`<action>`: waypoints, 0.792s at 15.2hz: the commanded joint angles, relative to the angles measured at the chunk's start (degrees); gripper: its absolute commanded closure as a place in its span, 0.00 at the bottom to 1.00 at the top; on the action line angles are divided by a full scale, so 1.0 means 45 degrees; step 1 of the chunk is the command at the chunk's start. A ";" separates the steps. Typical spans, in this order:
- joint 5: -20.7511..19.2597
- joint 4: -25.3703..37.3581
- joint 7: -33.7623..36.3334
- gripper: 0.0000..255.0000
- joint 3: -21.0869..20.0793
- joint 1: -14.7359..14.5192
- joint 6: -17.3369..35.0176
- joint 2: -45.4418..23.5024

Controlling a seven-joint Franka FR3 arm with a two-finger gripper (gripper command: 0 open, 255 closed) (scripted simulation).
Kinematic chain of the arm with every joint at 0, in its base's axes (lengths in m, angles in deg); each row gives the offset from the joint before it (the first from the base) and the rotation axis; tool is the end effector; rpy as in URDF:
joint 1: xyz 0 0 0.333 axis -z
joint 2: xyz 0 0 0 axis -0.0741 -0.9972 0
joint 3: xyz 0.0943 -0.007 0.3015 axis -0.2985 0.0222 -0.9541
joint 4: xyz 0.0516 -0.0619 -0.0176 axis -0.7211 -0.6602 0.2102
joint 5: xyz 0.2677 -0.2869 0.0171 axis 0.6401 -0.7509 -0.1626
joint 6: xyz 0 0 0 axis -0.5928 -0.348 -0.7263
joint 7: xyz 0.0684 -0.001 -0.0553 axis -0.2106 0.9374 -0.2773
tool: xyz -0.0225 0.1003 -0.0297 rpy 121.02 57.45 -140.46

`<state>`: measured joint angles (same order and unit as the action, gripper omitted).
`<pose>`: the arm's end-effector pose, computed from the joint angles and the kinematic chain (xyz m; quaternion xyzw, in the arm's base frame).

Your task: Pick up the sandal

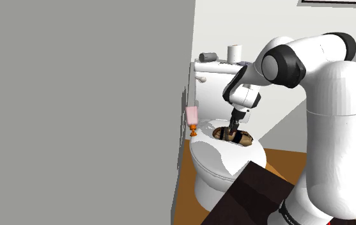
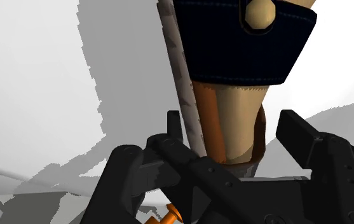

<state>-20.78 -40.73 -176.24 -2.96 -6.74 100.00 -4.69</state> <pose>0.4151 -0.3393 0.2322 -0.9603 -0.2632 -0.0728 0.0573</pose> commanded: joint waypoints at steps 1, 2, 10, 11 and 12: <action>0.0007 0.0002 0.0001 1.00 -0.0016 -0.0003 0.0042 -0.0042; 0.0016 0.0010 -0.0005 1.00 -0.0022 0.0004 0.0041 -0.0054; -0.1173 -0.0064 0.0863 1.00 0.0705 -0.0545 -0.0487 0.0942; -0.1371 -0.0062 0.1012 1.00 0.0814 -0.0632 -0.0579 0.1104; -0.1569 -0.0056 0.1163 1.00 0.0920 -0.0716 -0.0672 0.1265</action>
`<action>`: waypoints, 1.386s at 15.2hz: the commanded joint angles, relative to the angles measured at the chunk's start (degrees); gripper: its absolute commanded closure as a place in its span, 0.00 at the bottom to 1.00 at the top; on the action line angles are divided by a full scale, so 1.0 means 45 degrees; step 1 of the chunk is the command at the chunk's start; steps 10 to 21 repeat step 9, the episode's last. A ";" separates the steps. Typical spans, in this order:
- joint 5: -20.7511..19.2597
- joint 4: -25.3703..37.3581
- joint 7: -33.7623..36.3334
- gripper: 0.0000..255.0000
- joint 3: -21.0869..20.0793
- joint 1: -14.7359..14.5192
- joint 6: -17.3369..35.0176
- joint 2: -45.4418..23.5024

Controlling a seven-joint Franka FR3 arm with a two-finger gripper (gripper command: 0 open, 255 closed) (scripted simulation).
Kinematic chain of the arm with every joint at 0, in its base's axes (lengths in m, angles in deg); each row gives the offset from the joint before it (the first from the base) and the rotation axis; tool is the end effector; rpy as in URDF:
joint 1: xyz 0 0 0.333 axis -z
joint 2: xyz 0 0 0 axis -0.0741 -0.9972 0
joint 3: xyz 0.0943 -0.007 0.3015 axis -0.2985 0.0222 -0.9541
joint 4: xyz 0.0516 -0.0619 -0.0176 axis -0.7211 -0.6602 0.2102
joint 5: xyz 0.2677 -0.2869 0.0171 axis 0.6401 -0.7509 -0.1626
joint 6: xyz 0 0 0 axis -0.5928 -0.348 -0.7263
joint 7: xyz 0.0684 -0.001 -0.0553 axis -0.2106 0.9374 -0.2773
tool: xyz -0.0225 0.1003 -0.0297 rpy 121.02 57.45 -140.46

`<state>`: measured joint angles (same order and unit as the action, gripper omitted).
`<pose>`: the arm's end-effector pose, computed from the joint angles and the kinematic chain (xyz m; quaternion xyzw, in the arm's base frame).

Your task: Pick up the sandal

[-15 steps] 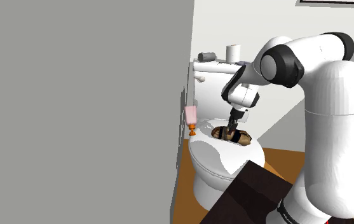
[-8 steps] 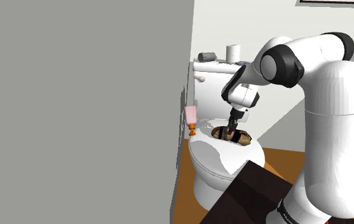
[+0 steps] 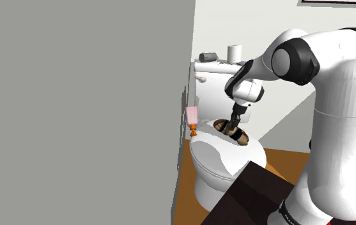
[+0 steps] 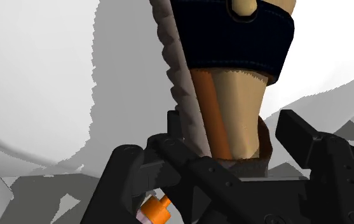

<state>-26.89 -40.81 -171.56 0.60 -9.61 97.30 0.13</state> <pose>0.4161 -0.3391 0.2685 -0.9603 -0.2635 -0.0715 0.0565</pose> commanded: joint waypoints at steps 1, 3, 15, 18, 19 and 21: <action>-0.0411 -0.0030 0.0272 1.00 0.0231 -0.0161 -0.0168 0.0355; -0.0811 -0.0003 0.0578 1.00 0.0426 -0.0320 -0.0361 0.0679; -0.1642 0.0093 0.1217 1.00 0.0778 -0.0613 -0.0786 0.1351; -0.1642 0.0093 0.1217 1.00 0.0778 -0.0613 -0.0786 0.1351; -0.1642 0.0093 0.1217 1.00 0.0778 -0.0613 -0.0786 0.1351; -0.1642 0.0093 0.1217 1.00 0.0778 -0.0613 -0.0786 0.1351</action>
